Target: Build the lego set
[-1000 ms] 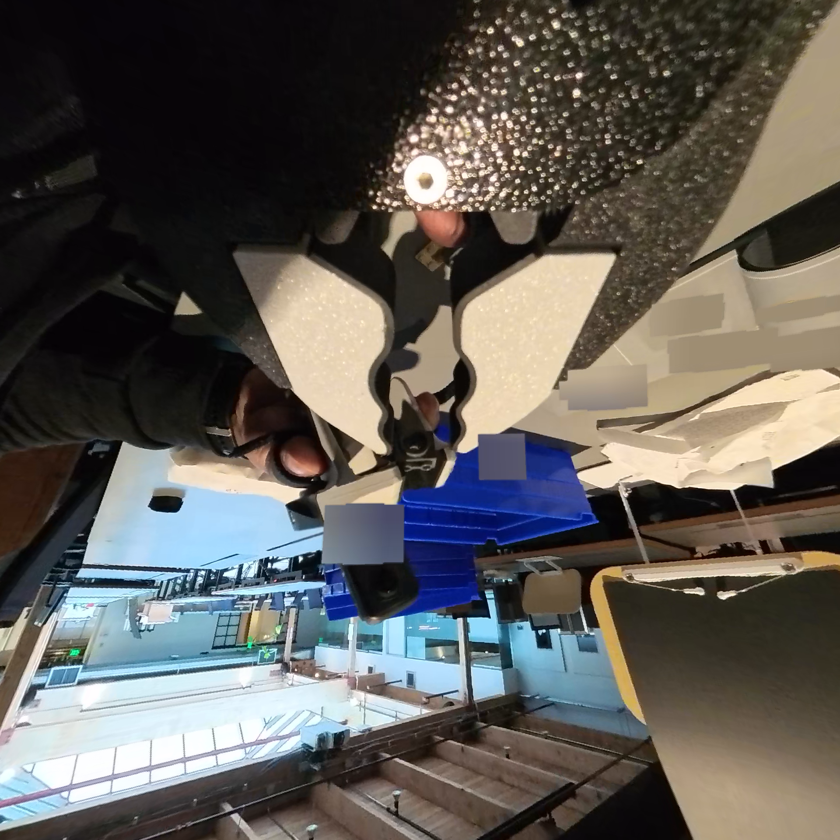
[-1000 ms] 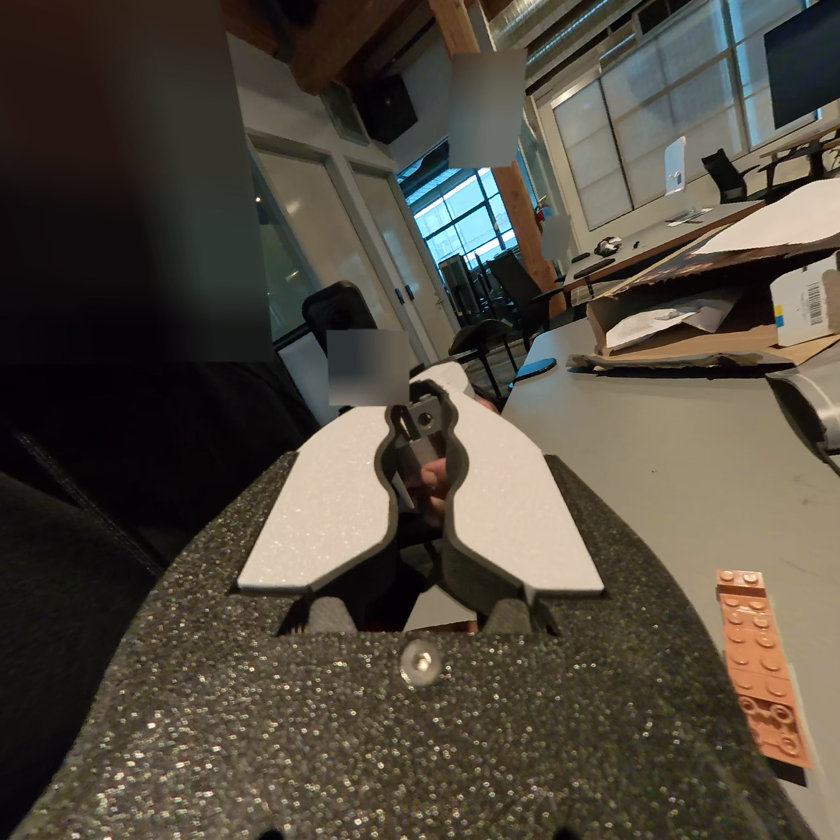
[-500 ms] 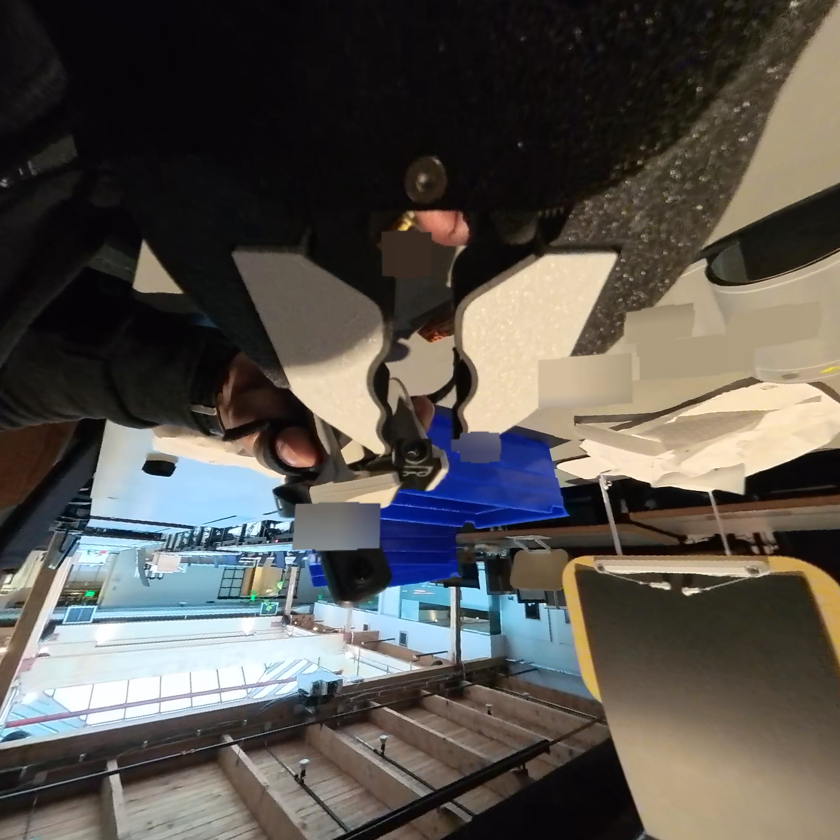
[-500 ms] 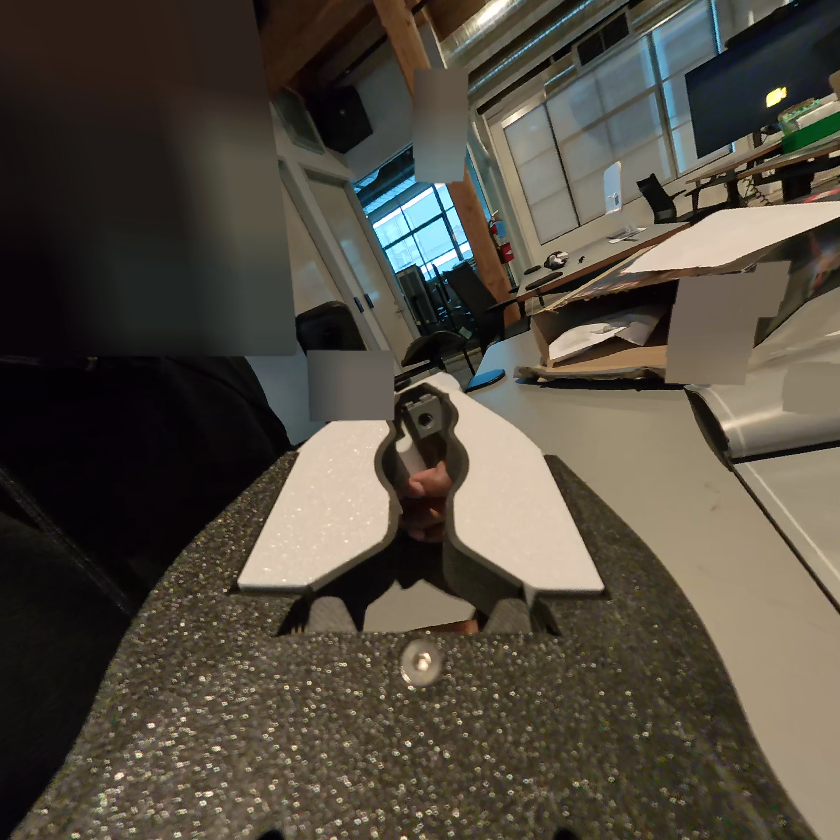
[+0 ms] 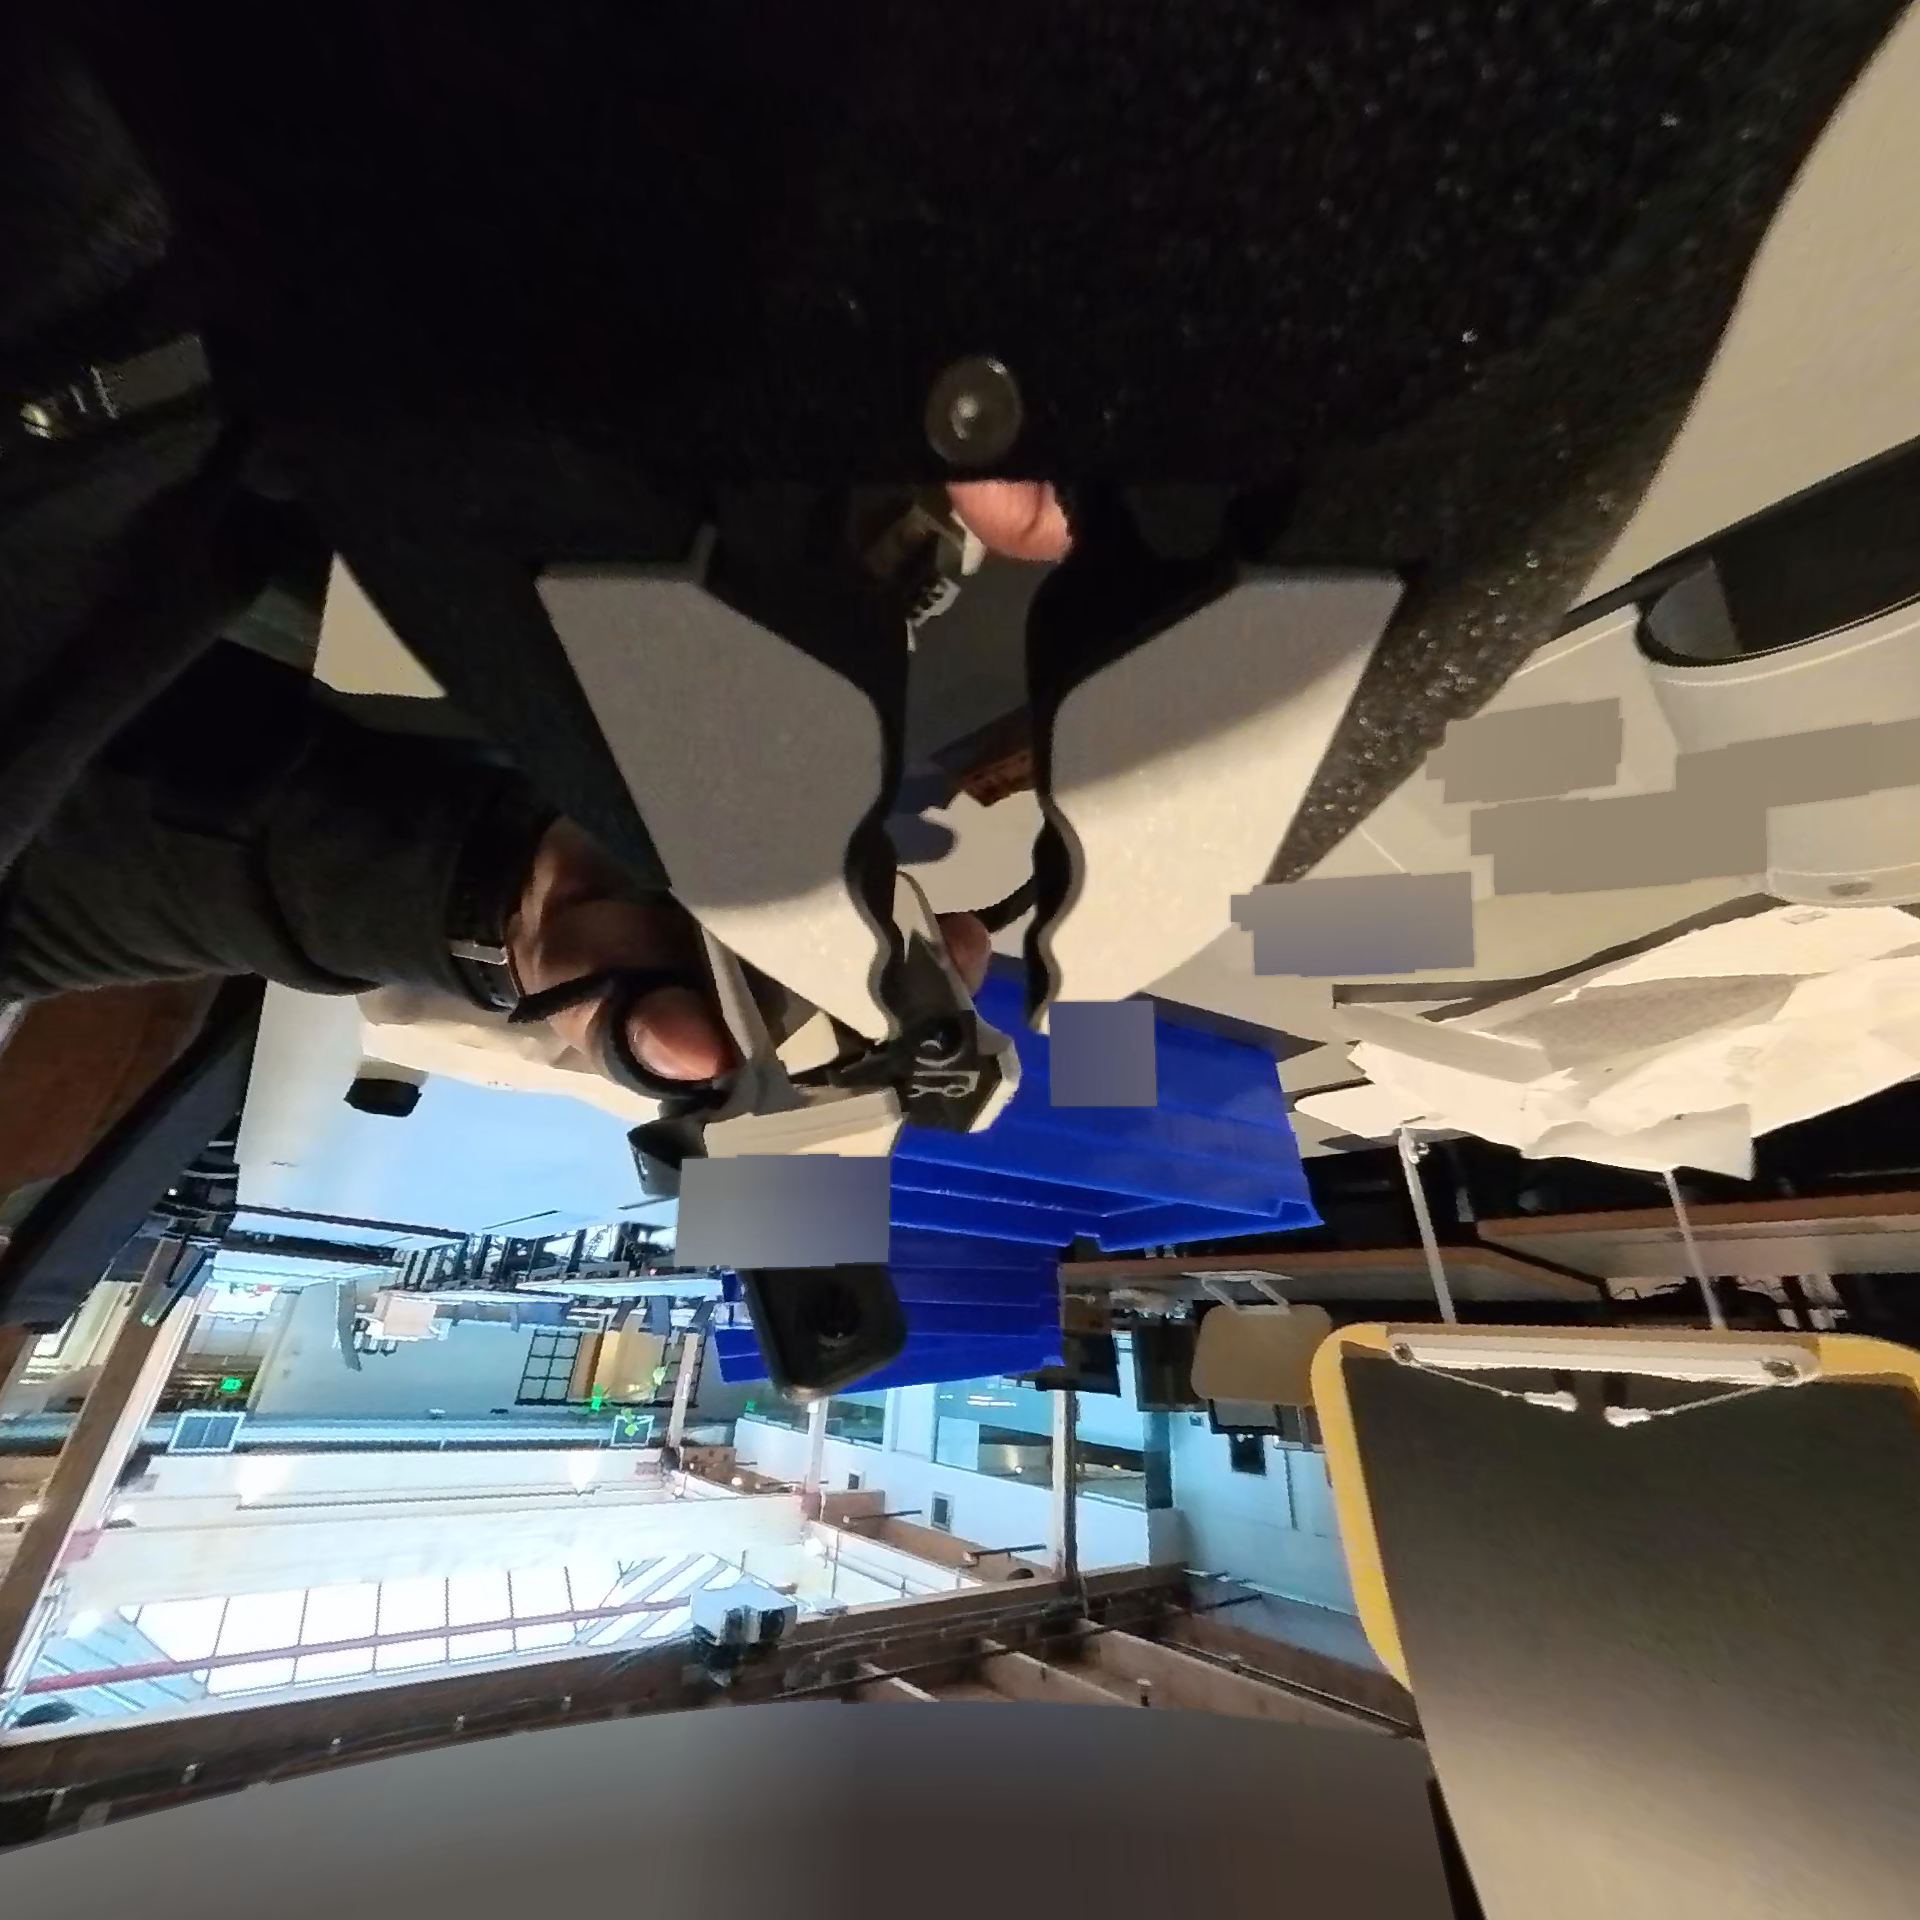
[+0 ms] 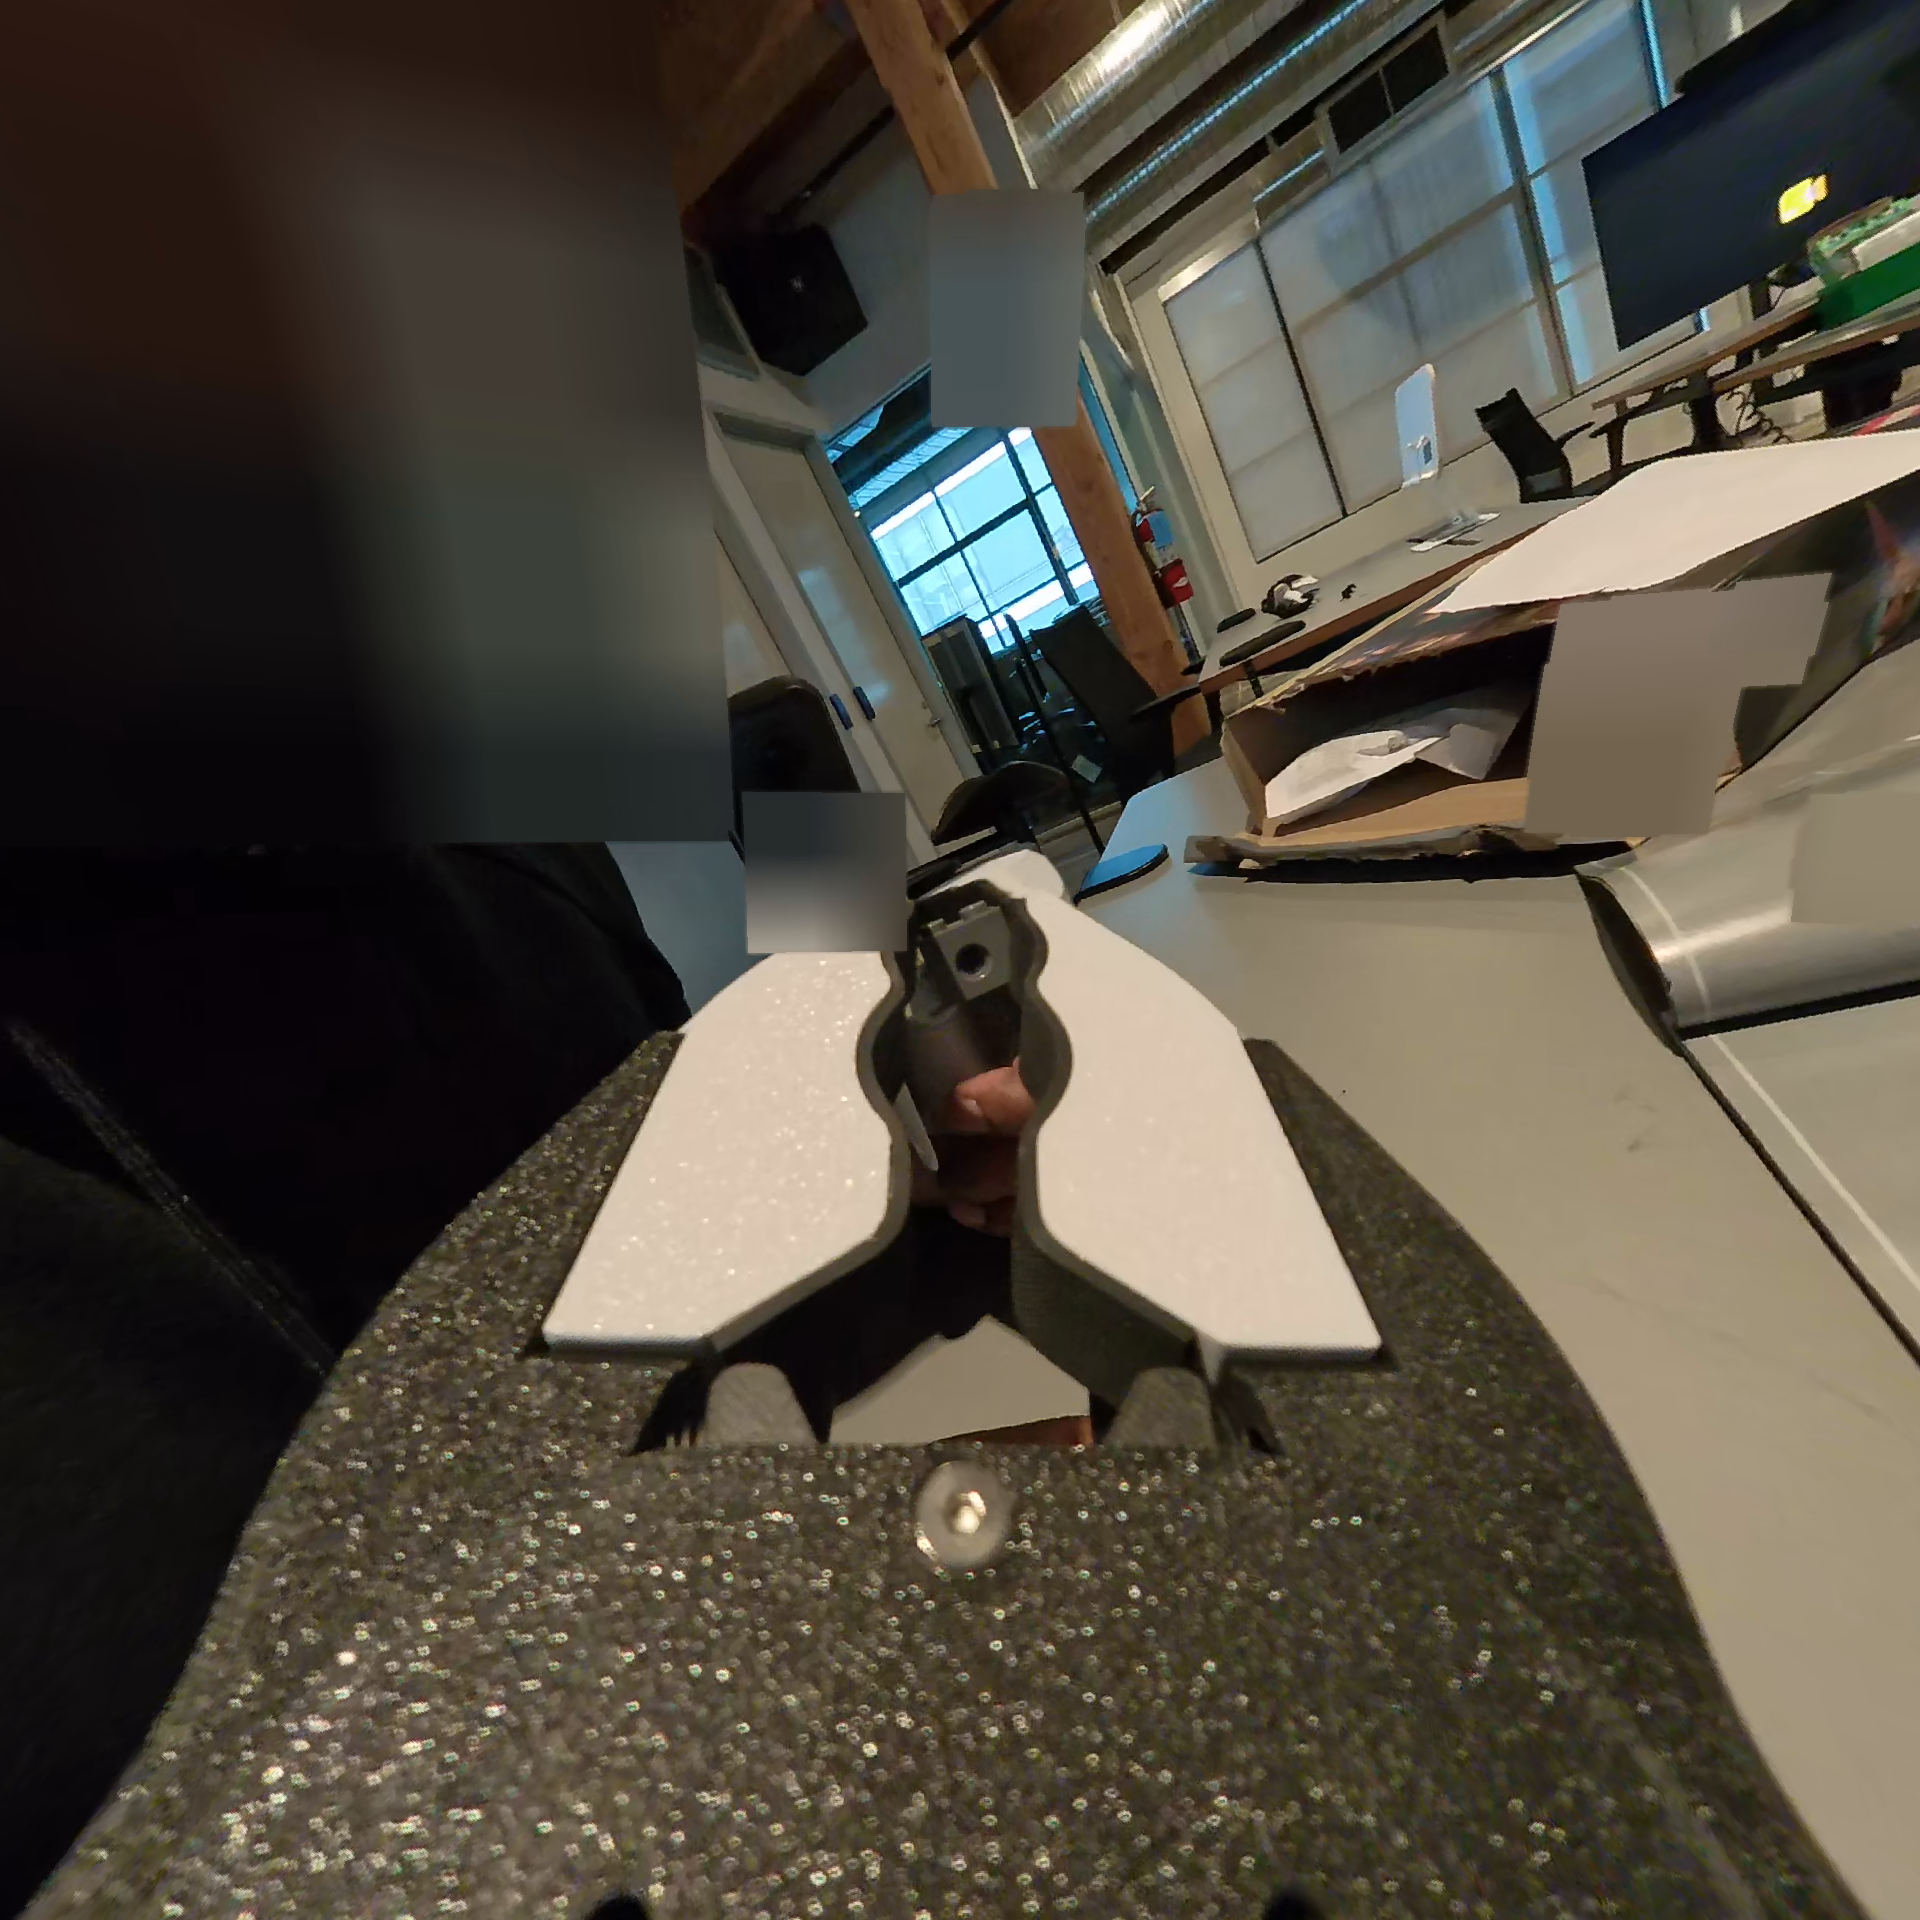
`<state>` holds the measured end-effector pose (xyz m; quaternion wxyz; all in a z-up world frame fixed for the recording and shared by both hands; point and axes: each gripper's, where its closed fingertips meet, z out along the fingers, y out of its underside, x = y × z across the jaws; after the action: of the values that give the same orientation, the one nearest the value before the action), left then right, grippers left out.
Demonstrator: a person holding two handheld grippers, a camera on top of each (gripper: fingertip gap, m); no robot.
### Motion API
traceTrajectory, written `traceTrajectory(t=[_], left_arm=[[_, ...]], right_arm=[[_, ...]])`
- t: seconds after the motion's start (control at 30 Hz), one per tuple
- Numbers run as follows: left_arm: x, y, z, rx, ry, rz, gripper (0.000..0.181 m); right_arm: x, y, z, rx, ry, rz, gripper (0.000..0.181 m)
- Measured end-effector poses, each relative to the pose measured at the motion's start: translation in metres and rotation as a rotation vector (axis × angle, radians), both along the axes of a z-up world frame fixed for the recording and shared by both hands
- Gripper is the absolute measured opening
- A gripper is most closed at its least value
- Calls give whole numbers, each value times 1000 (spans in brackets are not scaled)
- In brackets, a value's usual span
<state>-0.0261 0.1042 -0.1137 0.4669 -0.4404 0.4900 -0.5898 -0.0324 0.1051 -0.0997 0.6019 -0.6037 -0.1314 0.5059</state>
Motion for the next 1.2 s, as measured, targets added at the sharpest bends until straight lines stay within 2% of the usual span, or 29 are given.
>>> traceTrajectory(t=[0.33, 1.1, 1.2], left_arm=[[-3, -15, 4, 6, -3, -67, 18], [-3, -10, 1, 7, -9, -56, 15], [-2, -8, 0, -1, -6, -45, 15]], right_arm=[[-5, -7, 2, 21, 11, 33, 16], [-8, -5, -3, 14, -15, 8, 17], [-7, -4, -2, 11, -14, 0, 22]])
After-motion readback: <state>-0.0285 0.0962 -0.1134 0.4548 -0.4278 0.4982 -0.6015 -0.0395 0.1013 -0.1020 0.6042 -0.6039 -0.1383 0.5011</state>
